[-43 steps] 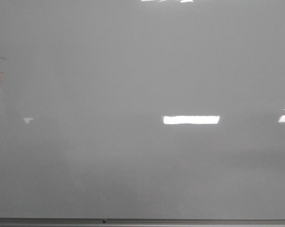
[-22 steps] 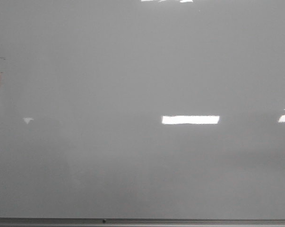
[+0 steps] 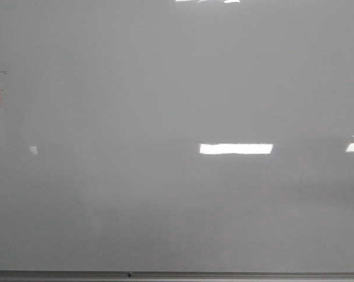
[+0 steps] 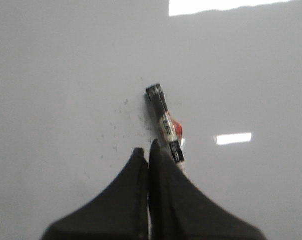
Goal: Write number 9 on whiteboard
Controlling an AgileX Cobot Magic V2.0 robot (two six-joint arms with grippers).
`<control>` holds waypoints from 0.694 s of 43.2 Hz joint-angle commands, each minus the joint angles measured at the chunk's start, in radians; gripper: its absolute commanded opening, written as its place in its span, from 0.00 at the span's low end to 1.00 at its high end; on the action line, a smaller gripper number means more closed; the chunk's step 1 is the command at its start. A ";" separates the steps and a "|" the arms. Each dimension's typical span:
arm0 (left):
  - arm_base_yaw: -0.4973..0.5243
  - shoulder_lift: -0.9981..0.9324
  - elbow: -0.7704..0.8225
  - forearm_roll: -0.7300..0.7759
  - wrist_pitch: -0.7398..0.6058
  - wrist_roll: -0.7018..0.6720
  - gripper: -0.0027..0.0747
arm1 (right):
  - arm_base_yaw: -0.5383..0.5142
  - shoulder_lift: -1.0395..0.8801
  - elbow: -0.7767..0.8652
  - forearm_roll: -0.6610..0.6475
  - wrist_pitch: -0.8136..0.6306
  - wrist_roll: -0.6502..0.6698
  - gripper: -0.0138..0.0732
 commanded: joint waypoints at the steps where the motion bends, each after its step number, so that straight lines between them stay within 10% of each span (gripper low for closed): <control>1: 0.002 -0.018 -0.028 -0.057 -0.197 -0.008 0.01 | -0.008 -0.018 -0.070 -0.007 -0.083 0.000 0.08; 13: 0.002 0.141 -0.275 -0.063 0.031 -0.008 0.01 | -0.008 0.094 -0.339 -0.006 0.168 0.000 0.08; 30: 0.002 0.495 -0.407 -0.054 0.097 -0.008 0.03 | -0.008 0.338 -0.442 -0.005 0.150 0.000 0.08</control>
